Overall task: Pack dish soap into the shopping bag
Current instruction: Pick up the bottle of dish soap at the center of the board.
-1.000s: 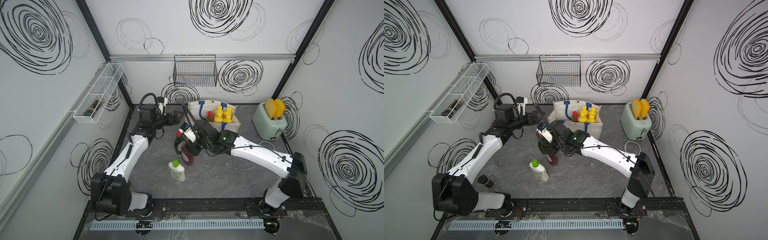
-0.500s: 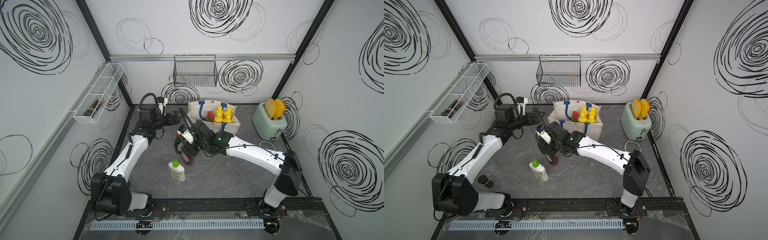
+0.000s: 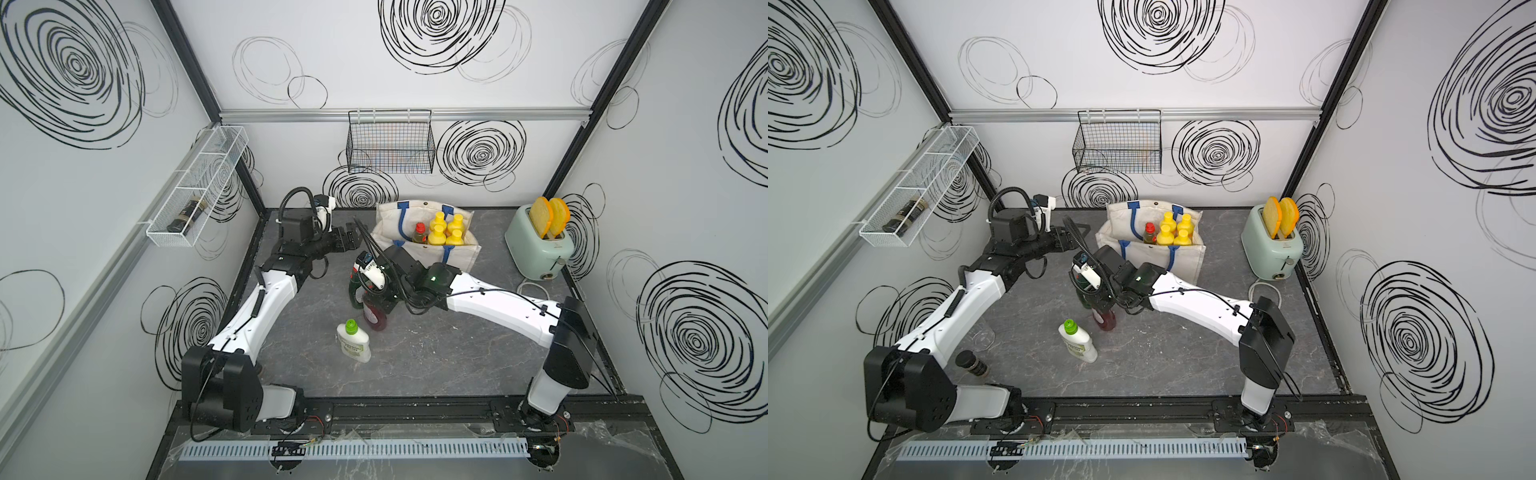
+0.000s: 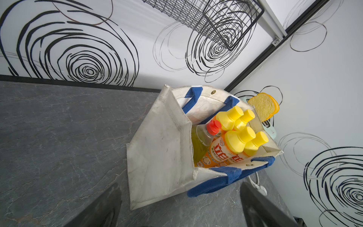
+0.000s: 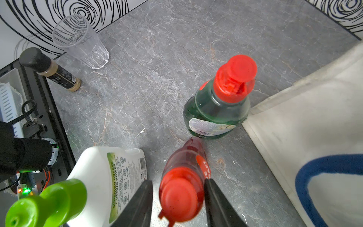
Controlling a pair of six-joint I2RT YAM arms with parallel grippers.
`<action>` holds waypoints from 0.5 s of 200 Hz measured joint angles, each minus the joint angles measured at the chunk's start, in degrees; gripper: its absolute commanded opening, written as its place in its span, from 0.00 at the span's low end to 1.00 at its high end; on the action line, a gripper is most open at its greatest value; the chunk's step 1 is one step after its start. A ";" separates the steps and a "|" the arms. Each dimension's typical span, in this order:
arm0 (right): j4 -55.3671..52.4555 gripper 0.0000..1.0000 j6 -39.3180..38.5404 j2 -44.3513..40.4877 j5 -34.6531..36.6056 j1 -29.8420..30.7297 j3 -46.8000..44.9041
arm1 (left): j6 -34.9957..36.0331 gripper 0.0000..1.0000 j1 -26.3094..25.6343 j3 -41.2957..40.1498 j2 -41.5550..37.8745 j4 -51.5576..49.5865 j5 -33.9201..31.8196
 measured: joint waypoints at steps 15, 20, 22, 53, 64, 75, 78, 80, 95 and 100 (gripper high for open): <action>-0.02 0.41 -0.04 0.15 0.15 -0.04 0.00 | 0.00 0.96 -0.02 -0.04 0.00 0.00 0.00; 0.00 0.40 -0.02 0.17 0.26 -0.04 0.00 | 0.00 0.96 -0.02 -0.04 0.00 0.00 0.00; 0.02 0.39 0.00 0.17 0.33 -0.04 0.00 | 0.00 0.96 0.00 -0.04 0.00 0.00 0.00; 0.02 0.34 -0.35 0.22 1.20 -0.15 0.17 | 0.00 0.96 -0.02 -0.04 0.00 0.00 0.00; 0.00 0.32 -0.24 0.26 1.44 -0.17 0.28 | 0.00 0.96 -0.02 -0.04 0.00 0.00 0.00; -0.07 0.28 -0.20 0.42 1.60 -0.17 0.50 | 0.00 0.96 -0.02 -0.04 0.00 0.00 0.00; -0.09 0.27 -0.17 0.46 1.62 -0.17 0.57 | 0.00 0.96 -0.02 -0.04 0.00 0.00 -0.02; -0.11 0.27 -0.17 0.50 1.62 -0.17 0.61 | 0.00 0.96 -0.02 -0.04 0.00 0.00 -0.02; -0.46 0.24 0.00 0.74 1.79 -0.17 1.09 | 0.00 0.96 -0.02 -0.04 0.00 0.00 -0.02; -0.52 0.23 0.04 0.83 1.84 -0.17 1.20 | 0.00 0.96 -0.04 -0.04 0.00 0.00 -0.02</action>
